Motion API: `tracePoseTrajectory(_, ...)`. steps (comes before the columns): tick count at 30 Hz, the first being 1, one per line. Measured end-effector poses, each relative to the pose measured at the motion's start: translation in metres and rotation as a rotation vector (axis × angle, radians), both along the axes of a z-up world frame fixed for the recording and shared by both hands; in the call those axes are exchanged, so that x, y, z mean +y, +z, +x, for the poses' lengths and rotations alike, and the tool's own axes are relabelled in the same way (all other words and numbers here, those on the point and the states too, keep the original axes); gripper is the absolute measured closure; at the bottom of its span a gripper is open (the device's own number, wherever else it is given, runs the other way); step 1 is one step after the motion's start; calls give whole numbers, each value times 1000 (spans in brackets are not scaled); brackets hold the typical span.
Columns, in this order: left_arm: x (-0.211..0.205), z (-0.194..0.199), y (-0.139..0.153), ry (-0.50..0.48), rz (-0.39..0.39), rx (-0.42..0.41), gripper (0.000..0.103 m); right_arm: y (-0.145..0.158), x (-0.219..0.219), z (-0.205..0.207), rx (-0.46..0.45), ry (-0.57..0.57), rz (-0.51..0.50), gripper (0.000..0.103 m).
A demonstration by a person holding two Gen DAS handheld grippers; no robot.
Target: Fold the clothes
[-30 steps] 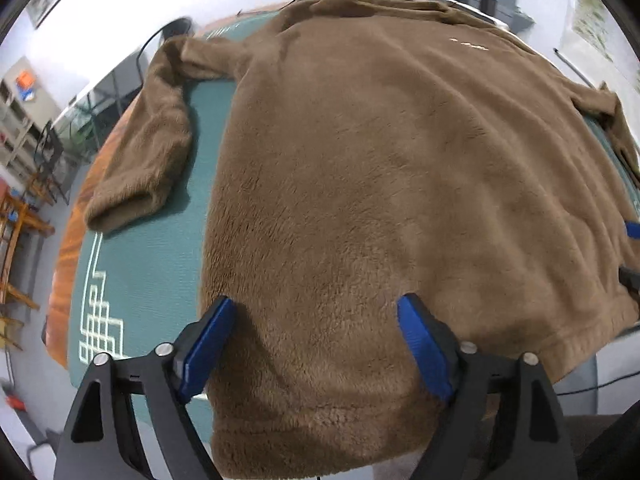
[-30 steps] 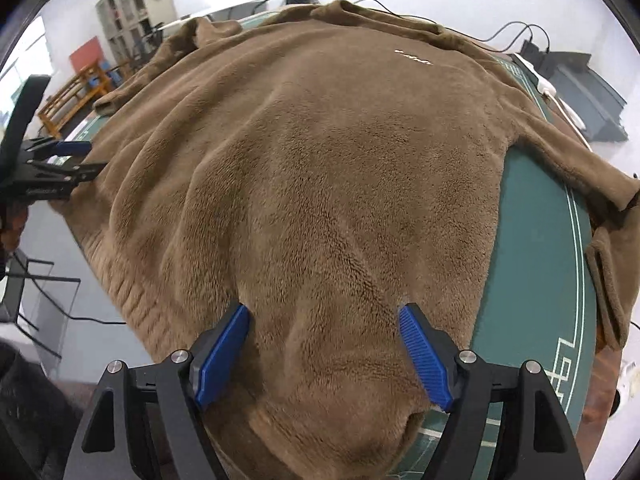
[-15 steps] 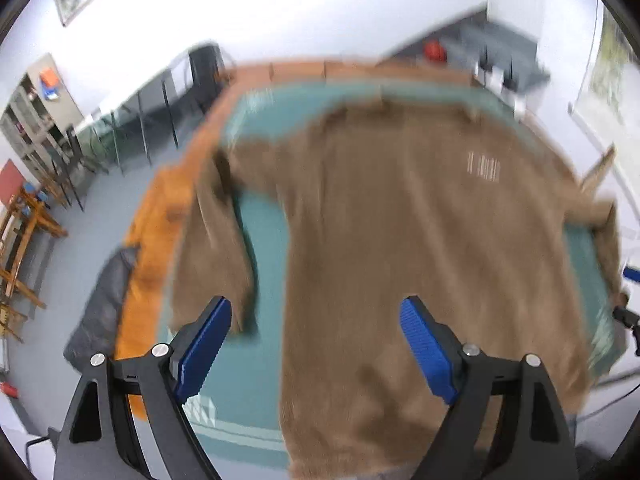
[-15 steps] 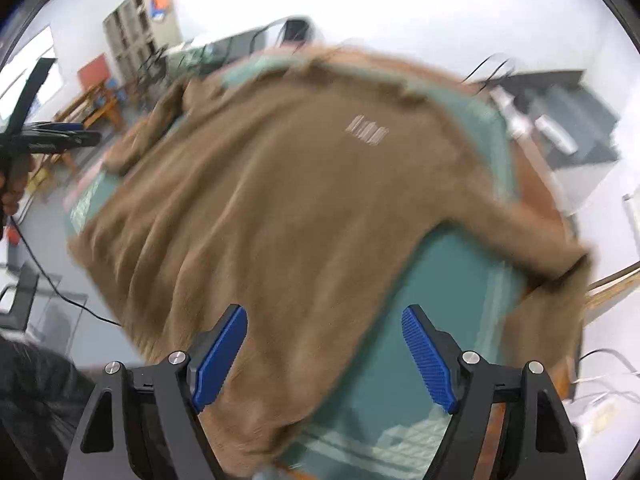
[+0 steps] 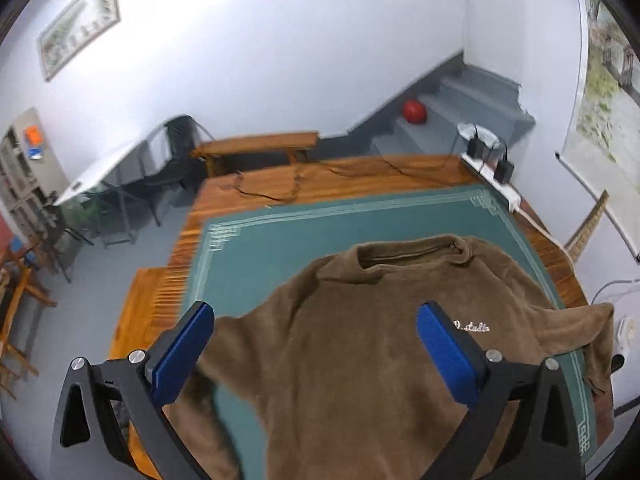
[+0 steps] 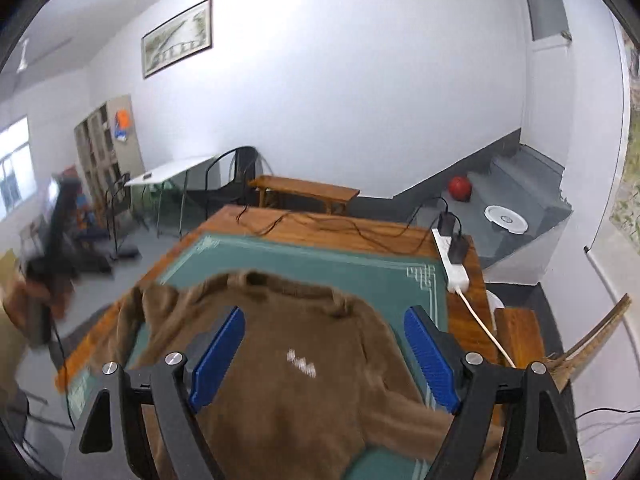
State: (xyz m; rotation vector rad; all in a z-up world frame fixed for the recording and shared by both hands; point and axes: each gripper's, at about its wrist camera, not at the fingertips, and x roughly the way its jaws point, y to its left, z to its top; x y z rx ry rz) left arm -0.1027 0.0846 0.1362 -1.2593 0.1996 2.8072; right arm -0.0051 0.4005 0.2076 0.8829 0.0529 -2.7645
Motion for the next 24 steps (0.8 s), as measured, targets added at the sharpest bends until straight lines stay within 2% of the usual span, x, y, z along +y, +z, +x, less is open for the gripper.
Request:
tracePoseTrajectory(2, 5, -33, -31, -15, -29, -63, 1, -13, -13, -39, -34, -8, 6, 19)
tracePoseTrajectory(4, 7, -63, -68, -9, -69, -130, 1, -41, -23, -76, -91, -26, 43, 19)
tracePoseTrajectory(9, 3, -123, -141, 36, -133, -239, 1, -142, -44, -172, -296, -114, 171, 19)
tracePoseTrajectory(13, 0, -169, -174, 74, -141, -276, 1, -215, -40, -221, -425, -190, 264, 19)
tracePoseTrajectory(18, 7, -212, -199, 107, -148, -274, 1, -252, -29, -265, -460, -266, 327, 19)
tracePoseTrajectory(24, 24, -243, -213, 104, -152, -251, 0, -276, -25, -303, -468, -299, 315, 18)
